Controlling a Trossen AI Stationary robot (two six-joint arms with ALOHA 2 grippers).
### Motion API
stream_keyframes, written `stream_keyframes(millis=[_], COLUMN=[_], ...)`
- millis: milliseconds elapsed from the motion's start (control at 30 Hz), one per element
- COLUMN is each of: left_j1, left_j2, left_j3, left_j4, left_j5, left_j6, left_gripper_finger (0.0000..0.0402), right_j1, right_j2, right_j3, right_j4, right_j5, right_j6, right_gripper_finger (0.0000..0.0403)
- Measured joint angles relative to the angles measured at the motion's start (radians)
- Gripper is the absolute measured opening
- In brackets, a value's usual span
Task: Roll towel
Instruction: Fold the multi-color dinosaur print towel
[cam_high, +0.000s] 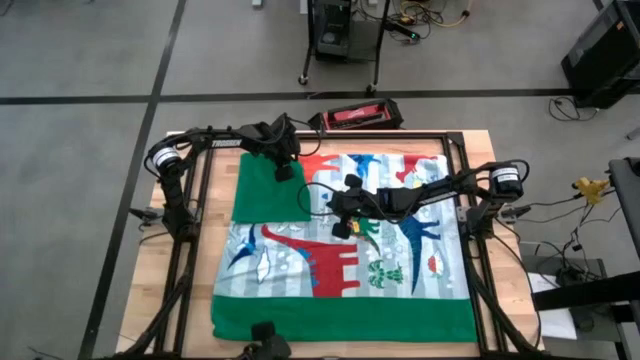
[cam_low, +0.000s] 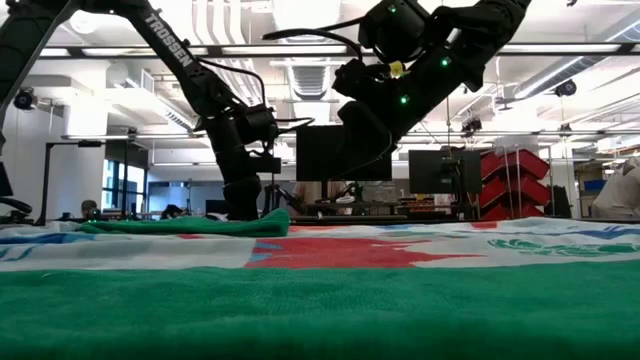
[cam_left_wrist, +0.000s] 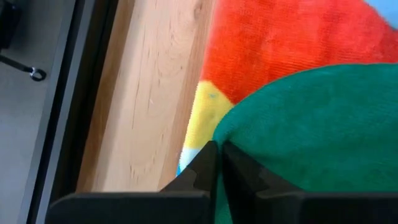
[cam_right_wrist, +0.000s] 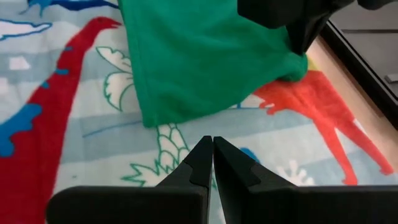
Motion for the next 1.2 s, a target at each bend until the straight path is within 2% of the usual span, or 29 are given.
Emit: stream_keyframes(millis=[500,800,1033,1200], left_j1=[-0.008,-0.012,-0.012,-0.016], left_j2=[-0.093,-0.057,-0.046,-0.056], left_j3=[0.000,0.000,0.000,0.000], left_j4=[0.020,0.026,0.057,0.065], left_j5=[-0.053,0.006,-0.050,-0.229], left_j6=[-0.044,-0.044,-0.043,-0.049], left_gripper_finger=[0.0000,0.0002,0.0042,0.0089], right_j1=[-0.005,-0.006,-0.005,-0.005], right_j2=[0.000,0.001,0.001,0.011], right_j3=[0.000,0.000,0.000,0.000], right_j4=[0.005,0.009,0.017,0.065], right_j5=[0.008,0.008,0.008,0.007], right_j6=[-0.009,-0.005,0.016,0.033], right_gripper_finger=[0.0000,0.0000,0.0000,0.0000])
